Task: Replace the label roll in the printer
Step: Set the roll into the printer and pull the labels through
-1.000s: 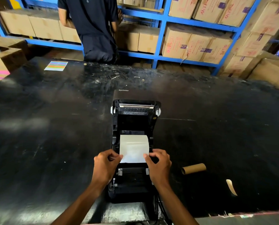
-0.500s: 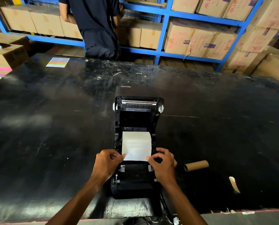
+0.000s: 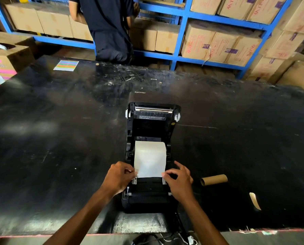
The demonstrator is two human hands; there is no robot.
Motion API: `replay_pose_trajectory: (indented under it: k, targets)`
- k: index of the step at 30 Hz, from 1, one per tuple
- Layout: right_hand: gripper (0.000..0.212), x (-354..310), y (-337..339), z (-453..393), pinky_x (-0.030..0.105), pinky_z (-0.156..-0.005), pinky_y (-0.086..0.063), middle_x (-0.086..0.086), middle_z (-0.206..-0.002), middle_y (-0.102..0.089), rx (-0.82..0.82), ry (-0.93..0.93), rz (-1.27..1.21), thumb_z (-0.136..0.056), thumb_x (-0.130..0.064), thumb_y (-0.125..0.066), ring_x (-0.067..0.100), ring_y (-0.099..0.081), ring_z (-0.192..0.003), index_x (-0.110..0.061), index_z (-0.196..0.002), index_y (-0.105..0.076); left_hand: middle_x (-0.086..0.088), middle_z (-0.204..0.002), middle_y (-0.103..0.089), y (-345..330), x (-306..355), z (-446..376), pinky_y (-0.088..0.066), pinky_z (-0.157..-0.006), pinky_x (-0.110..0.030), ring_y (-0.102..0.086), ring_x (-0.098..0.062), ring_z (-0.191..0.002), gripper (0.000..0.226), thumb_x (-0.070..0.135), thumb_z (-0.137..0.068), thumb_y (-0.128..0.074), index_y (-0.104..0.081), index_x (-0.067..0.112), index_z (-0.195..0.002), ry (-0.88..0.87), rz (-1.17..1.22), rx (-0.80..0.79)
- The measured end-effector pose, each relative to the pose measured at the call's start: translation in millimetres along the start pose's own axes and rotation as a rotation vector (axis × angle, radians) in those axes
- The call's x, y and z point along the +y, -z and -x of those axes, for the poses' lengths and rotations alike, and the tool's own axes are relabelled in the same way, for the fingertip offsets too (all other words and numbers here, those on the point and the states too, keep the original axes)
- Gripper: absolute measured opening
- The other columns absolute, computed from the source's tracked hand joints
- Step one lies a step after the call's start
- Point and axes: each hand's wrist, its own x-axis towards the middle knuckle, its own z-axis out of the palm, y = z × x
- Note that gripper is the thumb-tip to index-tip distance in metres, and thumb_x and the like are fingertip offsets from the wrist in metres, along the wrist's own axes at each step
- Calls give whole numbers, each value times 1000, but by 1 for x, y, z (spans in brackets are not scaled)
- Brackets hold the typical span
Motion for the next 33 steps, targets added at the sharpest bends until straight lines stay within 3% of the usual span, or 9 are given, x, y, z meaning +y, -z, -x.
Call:
replay_pose_trajectory:
  k: [7,10,16,21,26,29,33]
  targets:
    - [18,2,6,-6,47,-115,-18,-1,-148,-39,-121,-44,18,-79,-32,-68,19,-27,-139,-41,-64,-63,11,-52,-55,2,4,0,-31,-42,-9,-48,-2,-45,27,24,-87,-66,-63,24,-59,23,-59,-55]
    - [4,4,7,-9,48,-115,-20,-1,-151,-36,-164,-55,-17,-77,-41,-68,17,-27,-140,-38,-74,-70,12,-53,-54,4,5,0,-32,-44,-11,-49,-1,-47,28,23,-88,-65,-61,24,-59,28,-82,-83]
    - [20,5,2,-9,46,-111,-24,-2,-137,-52,-143,-61,9,-78,-37,-68,18,-35,-136,-40,-58,-63,8,-57,-61,5,4,-1,-37,-43,-9,-52,-1,-47,21,18,-86,-67,-69,20,-65,29,-21,-60]
    - [13,2,3,-9,45,-113,-22,-1,-137,-53,-110,-51,25,-80,-34,-67,18,-35,-136,-36,-68,-64,1,-74,-70,3,4,-2,-43,-48,-10,-64,-6,-62,11,15,-86,-66,-76,12,-83,59,-12,-55]
    - [18,2,1,-8,47,-113,-19,-1,-133,-56,-113,-72,50,-83,-33,-65,18,-35,-136,-34,-65,-65,0,-74,-68,4,5,-6,-40,-50,-11,-62,-4,-63,9,15,-85,-68,-75,13,-81,107,-12,-60]
    - [15,-1,3,-10,43,-112,-19,-4,-128,-60,-104,-76,100,-83,-32,-64,15,-37,-135,-28,-70,-70,2,-68,-67,4,2,-6,-40,-46,-11,-61,-8,-58,25,15,-86,-66,-68,25,-63,102,9,-50]
    - [18,5,-3,-11,50,-109,-30,-7,-117,-63,-87,-109,-1,-80,-40,-65,20,-49,-125,-34,-64,-68,0,-75,-69,6,5,-7,-47,-55,-19,-68,-18,-72,17,20,-85,-69,-72,16,-69,117,-24,-91]
